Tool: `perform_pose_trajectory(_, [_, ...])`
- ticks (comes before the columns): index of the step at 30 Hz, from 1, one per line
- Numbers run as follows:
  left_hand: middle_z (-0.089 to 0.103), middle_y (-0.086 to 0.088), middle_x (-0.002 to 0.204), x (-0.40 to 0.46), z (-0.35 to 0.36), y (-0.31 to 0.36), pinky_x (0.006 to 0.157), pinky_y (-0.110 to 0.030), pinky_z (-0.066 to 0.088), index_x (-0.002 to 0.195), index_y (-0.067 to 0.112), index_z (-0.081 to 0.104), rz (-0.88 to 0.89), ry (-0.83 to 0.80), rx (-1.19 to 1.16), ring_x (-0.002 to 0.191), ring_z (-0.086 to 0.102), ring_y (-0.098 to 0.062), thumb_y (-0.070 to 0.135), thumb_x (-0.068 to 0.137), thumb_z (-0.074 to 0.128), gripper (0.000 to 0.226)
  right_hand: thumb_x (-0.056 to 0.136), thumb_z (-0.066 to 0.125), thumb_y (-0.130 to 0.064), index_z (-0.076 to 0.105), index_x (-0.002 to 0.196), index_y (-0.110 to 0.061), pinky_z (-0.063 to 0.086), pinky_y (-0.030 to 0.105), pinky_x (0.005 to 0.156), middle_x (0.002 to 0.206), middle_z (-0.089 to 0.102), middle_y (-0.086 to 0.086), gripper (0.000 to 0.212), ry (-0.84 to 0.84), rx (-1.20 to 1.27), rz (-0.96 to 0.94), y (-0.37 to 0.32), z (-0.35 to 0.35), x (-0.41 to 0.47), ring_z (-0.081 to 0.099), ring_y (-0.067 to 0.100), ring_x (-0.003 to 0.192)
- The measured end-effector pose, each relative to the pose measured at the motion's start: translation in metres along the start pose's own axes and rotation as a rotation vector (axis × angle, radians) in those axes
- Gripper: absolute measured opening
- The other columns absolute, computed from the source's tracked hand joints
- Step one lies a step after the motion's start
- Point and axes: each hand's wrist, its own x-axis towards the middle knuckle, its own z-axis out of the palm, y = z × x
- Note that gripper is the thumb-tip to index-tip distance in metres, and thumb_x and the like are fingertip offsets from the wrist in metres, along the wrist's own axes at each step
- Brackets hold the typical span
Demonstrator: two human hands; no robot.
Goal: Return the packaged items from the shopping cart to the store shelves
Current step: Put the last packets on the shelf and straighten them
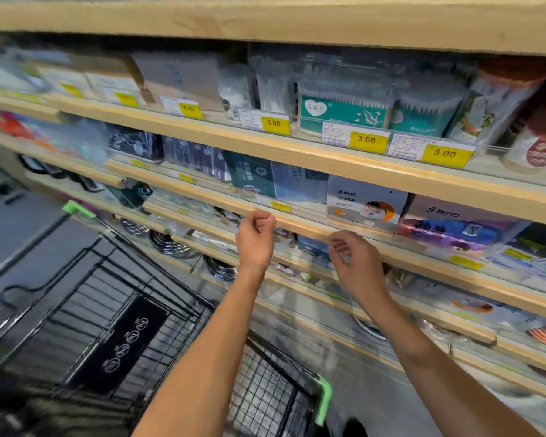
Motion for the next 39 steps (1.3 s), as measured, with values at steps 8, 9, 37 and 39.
perform_pose_trajectory(8, [0.066,-0.006,0.107,0.032,-0.023,0.044,0.082,-0.027,0.053,0.11,0.013,0.059,-0.064,0.153,-0.066,0.101,0.065,-0.02,0.012,0.094,0.063,0.017,0.09,0.067,-0.011,0.069,0.105,-0.017,0.058,0.041,0.084,0.1,0.07,-0.002,0.017,-0.104,0.102,0.04,-0.017,0.017,0.029,0.065,0.012,0.088])
perform_pose_trajectory(9, [0.065,-0.005,0.112,0.036,-0.025,0.049,0.089,-0.031,0.053,0.117,0.012,0.059,-0.011,0.15,0.022,0.103,0.063,-0.018,0.013,0.093,0.064,0.024,0.09,0.067,-0.011,0.07,0.105,-0.017,0.058,0.041,0.083,0.1,0.07,-0.002,0.017,-0.11,0.094,0.056,-0.016,0.016,0.028,0.065,0.012,0.087])
perform_pose_trajectory(37, [0.078,-0.006,0.089,0.177,-0.047,0.058,0.085,-0.034,0.048,0.101,0.004,0.073,0.641,-0.509,0.951,0.097,0.069,-0.027,0.023,0.102,0.046,0.033,0.095,0.053,-0.012,0.046,0.146,-0.007,0.052,0.044,0.098,0.126,0.068,0.015,0.052,0.379,-0.094,0.504,-0.071,0.094,0.075,0.069,0.032,0.104])
perform_pose_trajectory(39, [0.077,-0.001,0.086,0.188,-0.055,0.058,0.087,-0.031,0.048,0.106,0.007,0.073,0.571,-0.581,0.881,0.096,0.068,-0.023,0.019,0.103,0.043,0.033,0.094,0.054,-0.014,0.049,0.145,-0.009,0.056,0.047,0.09,0.116,0.072,0.015,0.051,0.39,-0.132,0.506,-0.07,0.095,0.076,0.071,0.031,0.092])
